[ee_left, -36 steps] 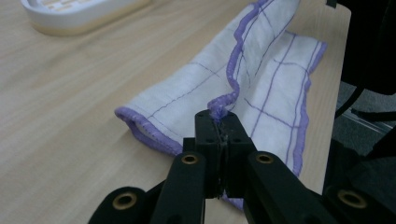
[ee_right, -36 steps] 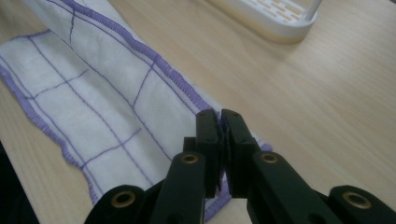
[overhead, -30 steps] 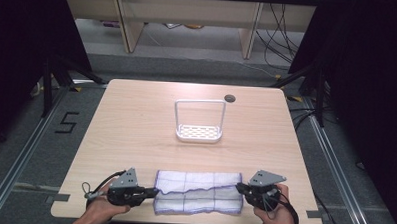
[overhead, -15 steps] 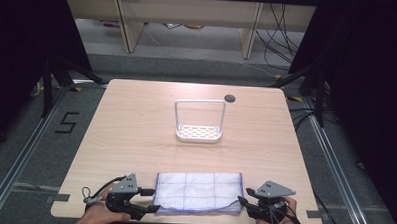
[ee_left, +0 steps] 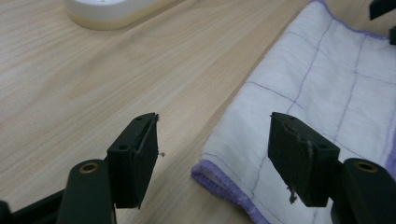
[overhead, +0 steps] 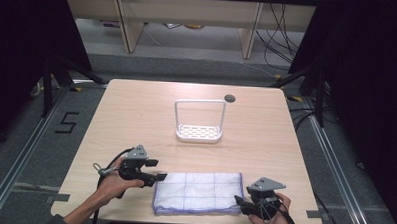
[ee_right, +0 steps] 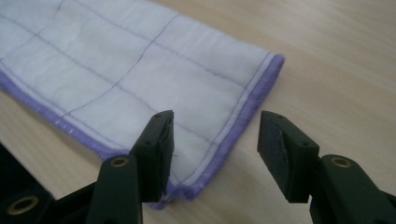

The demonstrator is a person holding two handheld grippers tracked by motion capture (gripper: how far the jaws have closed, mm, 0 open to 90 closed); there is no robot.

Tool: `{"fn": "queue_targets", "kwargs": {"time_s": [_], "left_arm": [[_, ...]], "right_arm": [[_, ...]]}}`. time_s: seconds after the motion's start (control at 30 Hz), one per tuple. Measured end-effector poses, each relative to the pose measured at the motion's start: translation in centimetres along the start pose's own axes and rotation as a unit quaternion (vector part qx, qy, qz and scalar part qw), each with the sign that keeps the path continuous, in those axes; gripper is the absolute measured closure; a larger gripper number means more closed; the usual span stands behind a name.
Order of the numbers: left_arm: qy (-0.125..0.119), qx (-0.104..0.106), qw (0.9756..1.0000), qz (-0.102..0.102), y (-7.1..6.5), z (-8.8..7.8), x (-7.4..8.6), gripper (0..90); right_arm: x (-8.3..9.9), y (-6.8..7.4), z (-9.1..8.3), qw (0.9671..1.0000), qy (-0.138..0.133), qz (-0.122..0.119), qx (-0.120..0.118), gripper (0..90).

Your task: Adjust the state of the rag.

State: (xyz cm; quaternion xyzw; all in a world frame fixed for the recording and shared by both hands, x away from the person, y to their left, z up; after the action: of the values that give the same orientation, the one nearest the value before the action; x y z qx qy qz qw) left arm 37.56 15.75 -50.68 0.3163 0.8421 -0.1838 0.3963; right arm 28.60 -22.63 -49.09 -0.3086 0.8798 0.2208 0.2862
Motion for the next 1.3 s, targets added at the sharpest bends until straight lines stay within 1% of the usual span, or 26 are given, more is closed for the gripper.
{"fn": "queue_targets", "kwargs": {"time_s": [0.07, 0.1, 0.13, 0.17, 0.23, 0.33, 0.37, 0.43, 0.5, 0.6, 0.63, 0.7, 0.73, 0.83, 0.87, 0.9, 0.93, 0.97, 1.0, 1.1, 1.13, 1.17, 1.2, 1.23, 1.27, 1.3], "left_arm": [[0.0, 0.003, 1.0, 0.0, -0.2, 0.2, 0.1, 32.6], [0.007, 0.0, 0.9999, 0.01, -0.2, 0.2, 0.2, 32.5], [0.008, 0.001, 0.9999, 0.009, -0.4, 0.3, 0.3, 32.5], [0.013, -0.004, 0.9997, 0.019, -0.5, 0.6, 0.5, 32.3], [0.014, -0.001, 0.9997, 0.02, -0.6, 0.9, 0.6, 31.9], [0.023, -0.004, 0.9995, 0.02, -0.7, 1.1, 0.8, 31.5], [0.024, 0.0, 0.9991, 0.033, -0.7, 1.2, 0.9, 31.9], [0.03, -0.005, 0.9989, 0.037, -0.7, 1.4, 1.0, 32.3], [0.027, -0.001, 0.9989, 0.039, -0.7, 1.5, 1.0, 35.1], [0.022, 0.002, 0.9989, 0.041, -0.8, 1.6, 1.1, 42.5], [0.017, 0.011, 0.9989, 0.043, -1.0, 1.7, 1.2, 45.7], [0.012, 0.019, 0.998, 0.06, -1.1, 1.4, 1.1, 55.7], [0.009, 0.019, 0.9981, 0.058, -1.3, 1.3, 1.2, 59.7], [0.009, 0.029, 0.9964, 0.079, -1.2, 1.1, 1.4, 72.7], [0.009, 0.029, 0.9964, 0.079, -1.2, 1.1, 1.4, 76.0], [0.009, 0.035, 0.9962, 0.079, -1.1, 1.0, 1.5, 79.2], [0.006, 0.04, 0.9968, 0.069, -1.3, 0.9, 1.6, 81.3], [0.013, 0.039, 0.9967, 0.07, -1.3, 0.7, 1.7, 82.9], [0.009, 0.051, 0.9968, 0.061, -1.5, 0.5, 1.8, 83.8], [0.01, 0.058, 0.9958, 0.069, -2.0, -0.5, 2.5, 84.6], [0.011, 0.063, 0.9963, 0.058, -2.3, -0.8, 2.7, 84.8], [0.011, 0.063, 0.9963, 0.058, -2.3, -0.8, 2.7, 84.9], [0.006, 0.064, 0.9964, 0.056, -2.3, -1.0, 2.9, 84.9], [0.002, 0.07, 0.9966, 0.043, -2.7, -1.5, 3.1, 85.0], [0.0, 0.069, 0.9967, 0.043, -2.8, -1.8, 3.2, 85.0], [-0.012, 0.067, 0.9967, 0.044, -3.1, -2.9, 3.2, 85.2]], "right_arm": [[0.2, 0.1, 0.1, 1.0, 0.003, -0.006, 0.002, 46.4], [0.4, 0.5, 0.3, 0.9999, 0.015, -0.004, 0.007, 45.0], [0.5, 0.5, 0.4, 0.9998, 0.016, -0.002, 0.01, 44.5], [0.6, 0.6, 0.4, 0.9997, 0.022, 0.0, 0.01, 43.7], [0.7, 0.6, 0.7, 0.9995, 0.03, -0.001, 0.009, 42.6], [0.5, 0.9, 0.4, 0.9997, 0.025, -0.003, 0.009, 41.5], [0.3, 1.4, -0.1, 0.9998, 0.007, -0.011, 0.013, 41.3], [0.3, 1.5, -0.2, 0.9999, 0.011, -0.004, 0.011, 41.0], [0.7, 1.4, 0.4, 0.9994, 0.028, 0.006, 0.017, 40.5], [1.0, 1.4, 1.0, 0.9991, 0.04, 0.005, 0.011, 40.9], [1.0, 1.4, 1.4, 0.9989, 0.046, -0.003, 0.008, 41.3], [0.9, 1.6, 1.4, 0.9989, 0.047, -0.006, 0.007, 46.8], [0.9, 1.6, 1.4, 0.9989, 0.046, -0.007, 0.001, 50.0], [1.0, 1.7, 1.3, 0.9988, 0.046, -0.013, -0.013, 58.7], [1.0, 1.7, 1.3, 0.9988, 0.046, -0.013, -0.013, 58.7], [1.1, 1.6, 1.3, 0.999, 0.038, -0.006, -0.024, 67.6], [1.1, 1.6, 1.3, 0.9988, 0.038, -0.004, -0.03, 71.7], [1.1, 1.4, 1.3, 0.9987, 0.036, -0.016, -0.032, 75.7], [1.0, 1.4, 1.1, 0.9986, 0.037, -0.012, -0.035, 77.8], [0.8, 0.8, 1.0, 0.9984, 0.032, -0.032, -0.034, 80.6], [0.5, 0.5, 0.9, 0.9979, 0.039, -0.039, -0.033, 81.1], [0.5, 0.5, 0.9, 0.9979, 0.039, -0.039, -0.033, 81.1], [0.1, 0.1, 0.9, 0.9978, 0.039, -0.041, -0.034, 81.6], [-0.7, -0.4, 1.0, 0.9981, 0.029, -0.041, -0.037, 82.0], [-0.7, -0.4, 1.0, 0.9981, 0.029, -0.041, -0.037, 82.0], [-1.9, -1.1, 1.0, 0.9977, 0.017, -0.051, -0.042, 82.3]]}}
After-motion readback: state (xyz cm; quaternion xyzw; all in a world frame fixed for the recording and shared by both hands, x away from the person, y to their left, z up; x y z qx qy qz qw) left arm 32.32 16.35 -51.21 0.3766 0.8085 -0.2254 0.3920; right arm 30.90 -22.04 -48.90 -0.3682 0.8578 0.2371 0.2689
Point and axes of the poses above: each handheld gripper's, and its own axes: z roughly forward along the jaws, x roughly out of its underside, y roughly to its left, the point moved 1 cm from there along z, roughly forward along the jaws, and after that the axes turned 13 degrees about -x, right-handed, at the moved point
